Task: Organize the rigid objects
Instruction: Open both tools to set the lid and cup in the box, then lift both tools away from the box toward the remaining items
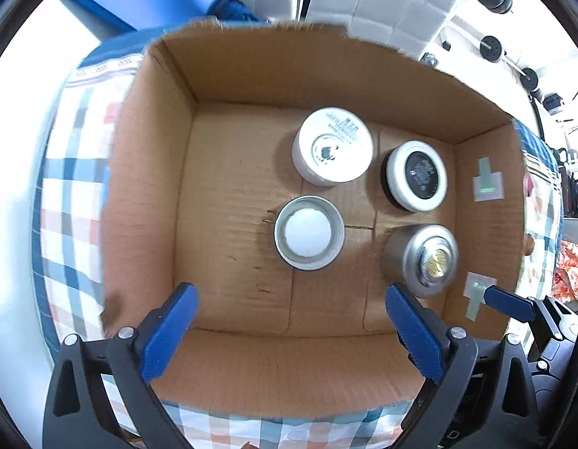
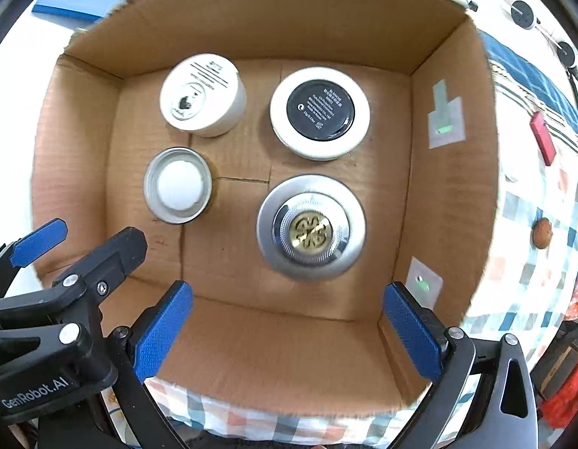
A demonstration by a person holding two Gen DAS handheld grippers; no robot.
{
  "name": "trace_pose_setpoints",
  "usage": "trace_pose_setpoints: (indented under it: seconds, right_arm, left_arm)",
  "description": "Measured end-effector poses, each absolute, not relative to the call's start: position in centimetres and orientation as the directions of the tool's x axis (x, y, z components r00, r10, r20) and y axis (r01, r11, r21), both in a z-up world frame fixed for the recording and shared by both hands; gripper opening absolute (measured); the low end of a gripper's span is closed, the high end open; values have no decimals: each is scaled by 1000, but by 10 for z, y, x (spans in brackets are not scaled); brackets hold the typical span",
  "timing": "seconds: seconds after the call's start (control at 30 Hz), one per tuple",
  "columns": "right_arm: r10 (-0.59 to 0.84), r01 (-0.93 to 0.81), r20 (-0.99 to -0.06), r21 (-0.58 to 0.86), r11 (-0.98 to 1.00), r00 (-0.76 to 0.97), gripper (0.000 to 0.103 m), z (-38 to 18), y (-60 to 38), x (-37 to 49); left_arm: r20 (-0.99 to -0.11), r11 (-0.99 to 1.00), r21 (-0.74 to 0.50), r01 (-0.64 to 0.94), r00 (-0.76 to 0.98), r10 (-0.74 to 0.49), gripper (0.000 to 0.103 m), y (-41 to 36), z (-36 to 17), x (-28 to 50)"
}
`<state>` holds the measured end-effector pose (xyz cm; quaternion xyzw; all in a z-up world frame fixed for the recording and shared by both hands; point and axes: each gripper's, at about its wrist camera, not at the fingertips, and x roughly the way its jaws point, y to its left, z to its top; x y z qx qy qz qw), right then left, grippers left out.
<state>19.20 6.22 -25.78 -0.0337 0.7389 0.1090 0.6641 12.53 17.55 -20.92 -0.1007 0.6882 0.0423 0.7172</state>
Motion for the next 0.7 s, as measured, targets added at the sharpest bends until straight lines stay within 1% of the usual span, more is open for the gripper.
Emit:
trace_pose_setpoints:
  seconds: [0.13, 0.2, 0.33, 0.53, 0.57, 0.7]
  right_arm:
    - [100, -191, -993, 109, 975, -59, 103, -236, 54, 168]
    - [103, -189, -994, 107, 976, -29, 103, -223, 46, 155]
    - [103, -179, -995, 99, 979, 16, 103, -215, 59, 149]
    - [118, -181, -988, 100, 978, 94, 103, -160, 45, 125]
    - [125, -180, -987, 105, 978, 100, 103, -161, 48, 124]
    - [151, -200, -980, 124, 972, 127, 103, -134, 44, 109]
  left_arm:
    - [-995, 981, -58, -183, 88, -42, 103, 165, -184, 114]
    - [-992, 982, -65, -175, 115, -45, 103, 174, -173, 110]
    - [-987, 984, -55, -168, 160, -28, 103, 192, -153, 105]
    - [-976, 987, -57, -152, 217, -23, 103, 192, -119, 87]
    - [-974, 986, -55, -154, 224, -19, 103, 192, -113, 84]
    - [-965, 987, -53, -153, 262, -12, 103, 192, -92, 73]
